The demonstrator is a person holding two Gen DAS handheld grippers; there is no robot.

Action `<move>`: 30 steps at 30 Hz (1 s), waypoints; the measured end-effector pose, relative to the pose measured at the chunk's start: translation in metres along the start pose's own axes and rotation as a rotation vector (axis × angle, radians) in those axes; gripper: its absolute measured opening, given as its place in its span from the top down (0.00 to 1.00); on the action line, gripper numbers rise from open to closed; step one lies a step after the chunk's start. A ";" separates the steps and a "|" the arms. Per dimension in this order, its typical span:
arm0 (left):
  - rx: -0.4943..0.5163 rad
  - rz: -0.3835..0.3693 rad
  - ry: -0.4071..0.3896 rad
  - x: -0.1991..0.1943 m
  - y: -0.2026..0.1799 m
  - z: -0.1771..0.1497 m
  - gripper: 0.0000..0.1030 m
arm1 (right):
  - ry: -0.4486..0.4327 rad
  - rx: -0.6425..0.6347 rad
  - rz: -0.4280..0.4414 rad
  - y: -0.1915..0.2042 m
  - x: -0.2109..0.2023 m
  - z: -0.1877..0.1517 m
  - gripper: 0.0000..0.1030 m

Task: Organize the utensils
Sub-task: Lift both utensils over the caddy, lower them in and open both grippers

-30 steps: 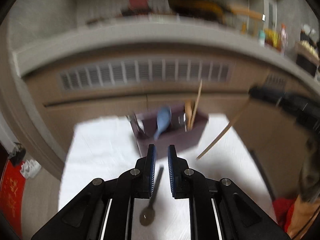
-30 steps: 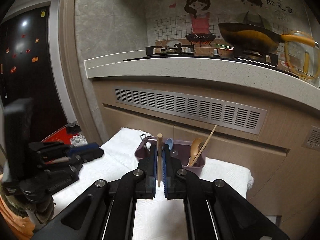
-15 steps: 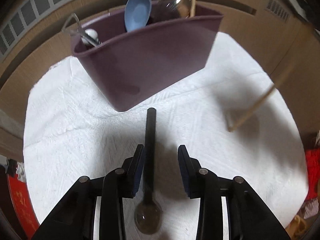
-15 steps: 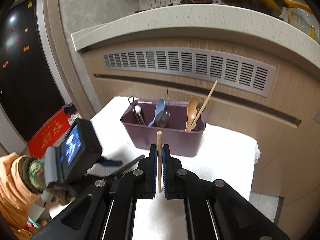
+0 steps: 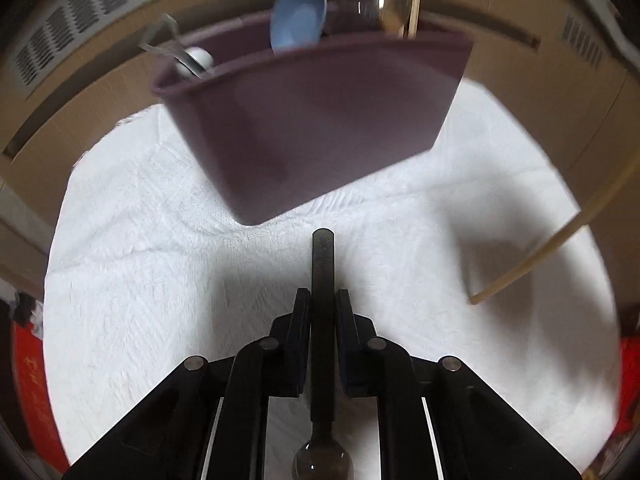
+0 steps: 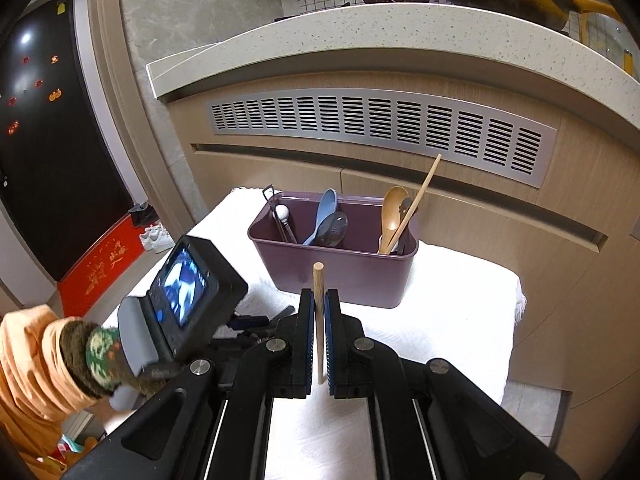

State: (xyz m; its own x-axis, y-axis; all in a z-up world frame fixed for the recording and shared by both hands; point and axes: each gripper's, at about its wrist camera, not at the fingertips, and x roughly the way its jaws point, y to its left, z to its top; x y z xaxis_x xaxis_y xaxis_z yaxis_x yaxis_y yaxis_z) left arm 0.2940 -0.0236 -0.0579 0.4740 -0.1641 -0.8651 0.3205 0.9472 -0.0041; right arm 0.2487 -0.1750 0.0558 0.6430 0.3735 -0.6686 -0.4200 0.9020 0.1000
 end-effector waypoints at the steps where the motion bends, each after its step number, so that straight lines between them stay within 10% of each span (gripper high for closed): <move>1: -0.021 -0.010 -0.023 -0.009 0.001 -0.001 0.88 | -0.004 -0.006 -0.002 0.002 -0.002 0.000 0.95; 18: -0.187 -0.006 -0.843 -0.234 0.022 0.079 0.88 | -0.264 -0.086 -0.098 0.029 -0.083 0.100 0.95; 30: -0.201 0.032 -0.920 -0.183 0.025 0.145 0.88 | -0.347 -0.069 -0.110 -0.006 -0.057 0.165 0.95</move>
State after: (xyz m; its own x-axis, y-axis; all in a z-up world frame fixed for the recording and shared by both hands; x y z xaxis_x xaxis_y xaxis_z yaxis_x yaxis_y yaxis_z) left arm 0.3340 -0.0103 0.1731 0.9691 -0.2088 -0.1310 0.1892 0.9708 -0.1478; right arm 0.3200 -0.1664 0.2149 0.8606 0.3371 -0.3818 -0.3710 0.9285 -0.0164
